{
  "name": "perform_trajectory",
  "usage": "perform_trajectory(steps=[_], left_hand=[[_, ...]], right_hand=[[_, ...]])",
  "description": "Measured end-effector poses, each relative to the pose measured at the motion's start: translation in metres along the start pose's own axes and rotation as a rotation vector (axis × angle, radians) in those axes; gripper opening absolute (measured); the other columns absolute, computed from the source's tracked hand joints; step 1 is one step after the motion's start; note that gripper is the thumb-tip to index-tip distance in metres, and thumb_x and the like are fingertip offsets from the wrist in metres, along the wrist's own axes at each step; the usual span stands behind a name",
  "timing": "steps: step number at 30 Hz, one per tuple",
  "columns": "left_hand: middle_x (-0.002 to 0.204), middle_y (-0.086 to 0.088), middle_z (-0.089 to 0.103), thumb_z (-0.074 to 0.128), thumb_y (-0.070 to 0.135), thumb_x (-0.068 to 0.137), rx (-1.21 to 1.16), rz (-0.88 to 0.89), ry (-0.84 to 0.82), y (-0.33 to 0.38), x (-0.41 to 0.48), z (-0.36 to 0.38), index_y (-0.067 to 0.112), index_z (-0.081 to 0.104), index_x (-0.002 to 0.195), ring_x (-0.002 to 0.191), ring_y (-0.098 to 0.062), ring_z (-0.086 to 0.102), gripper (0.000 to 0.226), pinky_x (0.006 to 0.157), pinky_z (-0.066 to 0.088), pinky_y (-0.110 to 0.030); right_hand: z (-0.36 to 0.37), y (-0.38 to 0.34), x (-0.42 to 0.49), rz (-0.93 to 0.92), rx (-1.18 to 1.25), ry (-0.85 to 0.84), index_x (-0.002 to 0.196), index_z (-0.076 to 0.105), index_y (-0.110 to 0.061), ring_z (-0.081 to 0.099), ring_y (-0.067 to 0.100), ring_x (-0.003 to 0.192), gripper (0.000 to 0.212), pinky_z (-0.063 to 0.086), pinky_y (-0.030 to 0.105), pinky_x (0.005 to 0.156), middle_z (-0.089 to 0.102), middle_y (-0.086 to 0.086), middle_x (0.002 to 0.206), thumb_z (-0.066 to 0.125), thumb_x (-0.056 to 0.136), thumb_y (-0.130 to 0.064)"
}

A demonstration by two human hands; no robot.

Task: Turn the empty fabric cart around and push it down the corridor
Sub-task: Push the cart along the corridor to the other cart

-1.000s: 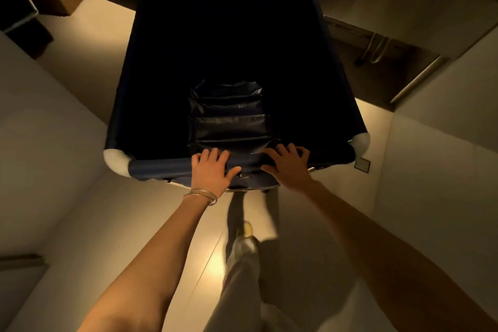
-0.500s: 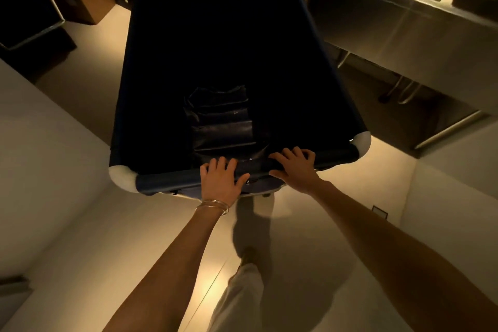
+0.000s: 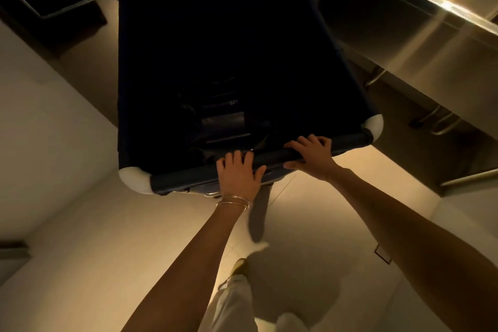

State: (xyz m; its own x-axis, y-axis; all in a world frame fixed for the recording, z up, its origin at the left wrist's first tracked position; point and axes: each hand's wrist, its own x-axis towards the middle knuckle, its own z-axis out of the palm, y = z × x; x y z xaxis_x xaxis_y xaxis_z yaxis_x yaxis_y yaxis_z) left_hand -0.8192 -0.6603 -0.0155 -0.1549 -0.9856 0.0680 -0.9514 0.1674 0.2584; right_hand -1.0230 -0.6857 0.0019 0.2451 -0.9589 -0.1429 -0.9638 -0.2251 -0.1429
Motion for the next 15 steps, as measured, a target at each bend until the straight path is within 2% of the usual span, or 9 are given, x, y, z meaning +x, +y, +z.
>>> perform_trajectory(steps=[5,10,13,15], left_hand=[[0.087,-0.015,0.062,0.062,0.042,0.081,0.005,-0.080,0.045,0.027,-0.017,0.007,0.010,0.060,0.097,0.082,-0.034,0.056,0.036,0.078,0.043,-0.045],[0.083,-0.012,0.063,0.038,0.048,0.082,0.067,-0.158,0.048,0.061,-0.048,0.012,0.013,0.060,0.093,0.078,-0.031,0.057,0.043,0.075,0.042,-0.042],[0.087,-0.015,0.063,0.058,0.043,0.082,0.050,-0.208,0.038,0.086,-0.074,0.016,0.011,0.061,0.096,0.082,-0.034,0.056,0.035,0.077,0.043,-0.045],[0.091,-0.017,0.063,0.063,0.040,0.081,0.030,-0.243,0.037,0.105,-0.094,0.018,0.009,0.061,0.099,0.085,-0.036,0.056,0.035,0.080,0.042,-0.047]], right_hand=[[-0.003,0.018,-0.009,-0.076,0.028,0.002,0.113,0.059,-0.019,0.046,0.037,0.110,0.050,0.024,0.051,0.096,0.060,0.013,0.112,0.047,0.077,-0.051],[-0.001,0.036,-0.036,-0.165,0.044,0.035,0.104,0.063,-0.018,0.054,0.040,0.097,0.056,0.032,0.054,0.088,0.064,0.014,0.099,0.035,0.077,-0.058],[0.002,0.048,-0.060,-0.207,0.054,0.035,0.104,0.063,-0.017,0.053,0.041,0.097,0.058,0.029,0.051,0.089,0.064,0.015,0.100,0.034,0.077,-0.059],[0.005,0.058,-0.080,-0.225,0.046,0.026,0.106,0.062,-0.018,0.053,0.040,0.098,0.060,0.030,0.052,0.089,0.064,0.015,0.101,0.032,0.076,-0.061]])
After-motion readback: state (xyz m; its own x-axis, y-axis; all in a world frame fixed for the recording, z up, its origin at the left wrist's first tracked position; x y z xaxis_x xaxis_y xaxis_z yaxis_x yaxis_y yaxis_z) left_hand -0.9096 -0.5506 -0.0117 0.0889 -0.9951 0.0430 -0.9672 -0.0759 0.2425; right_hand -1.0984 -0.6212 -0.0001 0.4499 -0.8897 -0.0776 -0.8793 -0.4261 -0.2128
